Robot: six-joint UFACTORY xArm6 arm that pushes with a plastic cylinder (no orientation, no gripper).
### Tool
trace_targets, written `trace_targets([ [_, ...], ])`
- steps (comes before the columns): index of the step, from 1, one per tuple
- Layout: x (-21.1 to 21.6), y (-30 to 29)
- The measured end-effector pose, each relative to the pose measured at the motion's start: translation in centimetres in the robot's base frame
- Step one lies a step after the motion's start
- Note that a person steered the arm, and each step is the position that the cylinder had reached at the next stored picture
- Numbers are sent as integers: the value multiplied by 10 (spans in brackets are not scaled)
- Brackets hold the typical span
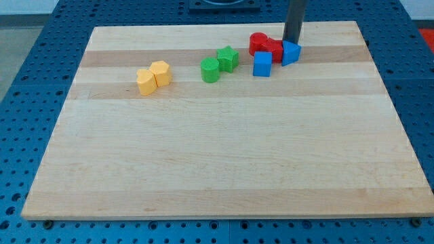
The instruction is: Slide the red circle along with the red star slightly down
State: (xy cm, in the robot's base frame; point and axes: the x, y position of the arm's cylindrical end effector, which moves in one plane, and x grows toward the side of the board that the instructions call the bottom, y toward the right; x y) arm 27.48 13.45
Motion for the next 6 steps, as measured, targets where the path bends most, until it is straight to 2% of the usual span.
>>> trace_targets([
  [3,74,0],
  [6,179,-1],
])
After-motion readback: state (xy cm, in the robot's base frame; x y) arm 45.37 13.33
